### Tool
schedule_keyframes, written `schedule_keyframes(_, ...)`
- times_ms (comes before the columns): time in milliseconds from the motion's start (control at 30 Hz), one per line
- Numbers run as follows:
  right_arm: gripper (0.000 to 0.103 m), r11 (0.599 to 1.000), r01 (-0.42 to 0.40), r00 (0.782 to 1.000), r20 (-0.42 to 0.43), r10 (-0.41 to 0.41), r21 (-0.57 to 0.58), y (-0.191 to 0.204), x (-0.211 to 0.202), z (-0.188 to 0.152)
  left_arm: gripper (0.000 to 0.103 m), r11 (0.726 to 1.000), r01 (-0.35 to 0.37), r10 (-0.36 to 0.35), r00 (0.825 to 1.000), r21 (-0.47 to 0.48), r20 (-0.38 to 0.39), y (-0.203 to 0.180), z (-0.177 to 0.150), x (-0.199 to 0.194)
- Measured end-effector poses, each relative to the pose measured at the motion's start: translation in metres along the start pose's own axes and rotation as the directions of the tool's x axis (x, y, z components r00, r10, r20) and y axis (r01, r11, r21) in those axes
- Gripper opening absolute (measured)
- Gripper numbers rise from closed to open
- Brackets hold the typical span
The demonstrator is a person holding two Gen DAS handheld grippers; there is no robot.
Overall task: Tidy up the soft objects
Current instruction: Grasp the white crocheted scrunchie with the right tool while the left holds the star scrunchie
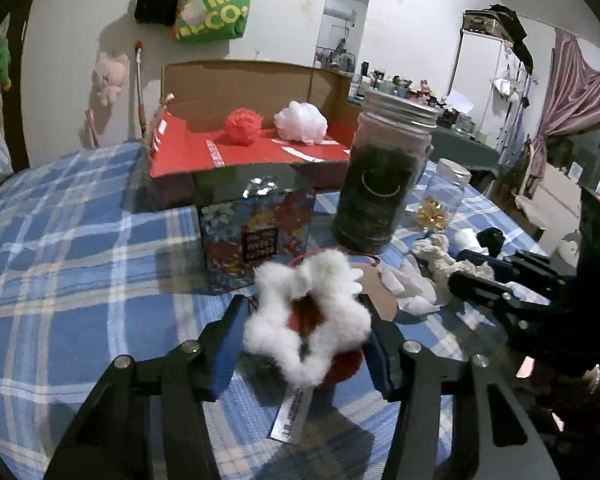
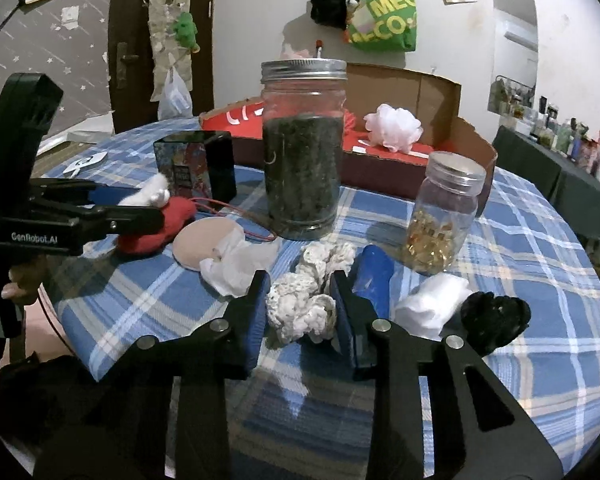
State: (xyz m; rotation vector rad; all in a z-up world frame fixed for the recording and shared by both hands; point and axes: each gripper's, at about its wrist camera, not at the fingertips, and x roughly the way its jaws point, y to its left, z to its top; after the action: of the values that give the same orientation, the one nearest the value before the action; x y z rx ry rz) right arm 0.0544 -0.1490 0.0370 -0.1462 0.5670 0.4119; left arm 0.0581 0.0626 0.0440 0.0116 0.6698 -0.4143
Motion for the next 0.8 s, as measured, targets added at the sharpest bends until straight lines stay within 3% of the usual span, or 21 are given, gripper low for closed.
schedule_keyframes(400, 0.022, 1.000, -0.004, 0.994, 0.108, 0.004, -0.007, -0.007, -0.021, 0.024, 0.055, 0.998, 0.019, -0.023, 0.997, 0.059, 0.077, -0.023, 0.028, -0.027)
schedule_keyframes(800, 0.022, 0.999, -0.045, 0.993, 0.114, 0.044, 0.013, -0.023, -0.017, 0.040, 0.055, 0.991, 0.082, -0.086, 0.996, 0.104, 0.032, -0.051, 0.036, -0.001)
